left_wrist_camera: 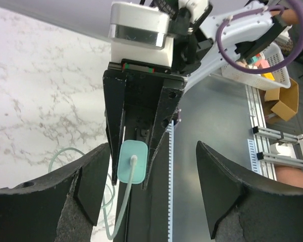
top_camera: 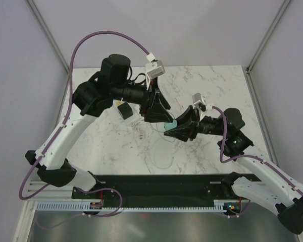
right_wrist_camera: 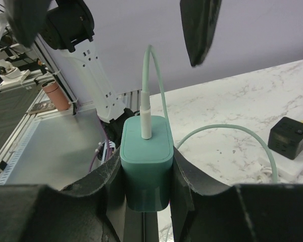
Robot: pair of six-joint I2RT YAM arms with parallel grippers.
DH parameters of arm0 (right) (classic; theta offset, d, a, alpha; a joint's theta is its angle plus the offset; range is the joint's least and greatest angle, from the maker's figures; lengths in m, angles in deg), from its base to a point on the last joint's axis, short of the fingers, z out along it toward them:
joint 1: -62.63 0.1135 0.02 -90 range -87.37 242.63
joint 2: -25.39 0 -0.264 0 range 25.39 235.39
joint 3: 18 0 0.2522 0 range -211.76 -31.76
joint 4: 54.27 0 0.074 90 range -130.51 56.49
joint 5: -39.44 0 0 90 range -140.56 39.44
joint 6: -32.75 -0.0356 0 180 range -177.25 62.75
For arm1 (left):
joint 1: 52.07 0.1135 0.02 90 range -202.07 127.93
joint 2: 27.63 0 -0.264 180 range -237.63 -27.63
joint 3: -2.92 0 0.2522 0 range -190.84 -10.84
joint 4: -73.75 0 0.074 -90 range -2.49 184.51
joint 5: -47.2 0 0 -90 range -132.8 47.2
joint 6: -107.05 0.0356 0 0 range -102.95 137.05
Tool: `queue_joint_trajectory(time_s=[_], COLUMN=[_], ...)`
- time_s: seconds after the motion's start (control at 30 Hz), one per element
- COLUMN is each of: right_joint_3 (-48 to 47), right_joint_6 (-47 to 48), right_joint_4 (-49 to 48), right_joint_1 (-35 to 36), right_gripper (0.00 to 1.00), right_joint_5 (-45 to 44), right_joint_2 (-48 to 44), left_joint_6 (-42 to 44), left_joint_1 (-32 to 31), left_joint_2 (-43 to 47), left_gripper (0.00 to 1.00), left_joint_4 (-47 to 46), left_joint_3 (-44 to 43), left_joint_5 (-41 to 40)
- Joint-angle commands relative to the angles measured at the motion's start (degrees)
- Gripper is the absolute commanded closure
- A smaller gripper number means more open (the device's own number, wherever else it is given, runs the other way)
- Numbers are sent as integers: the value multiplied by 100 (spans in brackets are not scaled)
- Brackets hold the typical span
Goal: Insert the plug
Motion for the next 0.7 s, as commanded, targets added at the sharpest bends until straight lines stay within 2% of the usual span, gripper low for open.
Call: queue_joint_trajectory(time_s=[0.0, 0.3, 0.63, 0.67], right_joint_3=[-253, -288, -306, -297], right_joint_6=[-129, -296, -340, -366], right_joint_4=[-176, -458, -519, -537], right_joint_1=[26, 26, 26, 26], right_gripper=[100, 100, 100, 100], right_joint_5=[519, 537, 493, 493], right_joint_2=[65, 153, 268, 276], left_joint_6=[486, 398, 565, 574], left_joint_1=[0, 0, 0, 0], left_joint_2=[-100, -267, -364, -373], left_gripper=[25, 34, 39, 42], left_joint_4=[648, 1008, 1106, 1106], left_joint_3=[39, 260, 523, 523], left_joint_5=[-9, 0, -158, -193])
